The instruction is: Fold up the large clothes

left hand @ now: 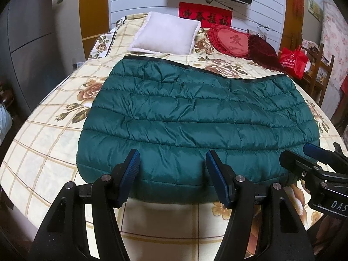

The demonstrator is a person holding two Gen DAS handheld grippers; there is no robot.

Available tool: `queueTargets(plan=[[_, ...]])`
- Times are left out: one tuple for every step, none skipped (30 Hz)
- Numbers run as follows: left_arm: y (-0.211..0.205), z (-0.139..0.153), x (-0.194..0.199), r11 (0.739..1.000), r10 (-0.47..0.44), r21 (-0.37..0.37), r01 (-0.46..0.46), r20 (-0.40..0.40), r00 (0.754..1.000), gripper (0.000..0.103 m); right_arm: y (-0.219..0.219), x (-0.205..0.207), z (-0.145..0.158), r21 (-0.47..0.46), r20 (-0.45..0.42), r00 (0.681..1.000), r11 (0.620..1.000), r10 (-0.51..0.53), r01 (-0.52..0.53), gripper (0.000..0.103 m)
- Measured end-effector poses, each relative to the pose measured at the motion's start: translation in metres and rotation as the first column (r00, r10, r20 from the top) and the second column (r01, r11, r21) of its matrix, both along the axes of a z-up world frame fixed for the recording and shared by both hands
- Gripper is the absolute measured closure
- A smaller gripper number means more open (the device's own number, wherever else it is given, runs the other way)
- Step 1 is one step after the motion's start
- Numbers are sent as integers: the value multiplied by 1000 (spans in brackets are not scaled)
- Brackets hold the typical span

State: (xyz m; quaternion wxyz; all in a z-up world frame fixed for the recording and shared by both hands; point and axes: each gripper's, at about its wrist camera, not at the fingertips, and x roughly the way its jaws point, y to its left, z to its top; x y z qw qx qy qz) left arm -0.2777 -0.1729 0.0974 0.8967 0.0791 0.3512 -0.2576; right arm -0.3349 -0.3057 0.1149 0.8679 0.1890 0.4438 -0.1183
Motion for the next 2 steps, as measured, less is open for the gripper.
queueTargets(plan=[[0, -1, 1, 1000, 2, 2, -2, -2, 1000, 40, 0, 0, 0, 0, -1, 1000, 1000, -1, 1, 20], [0, -1, 2, 1000, 4, 0, -4, -7, 1000, 40, 0, 0, 0, 0, 0, 1000, 1000, -1, 1, 20]])
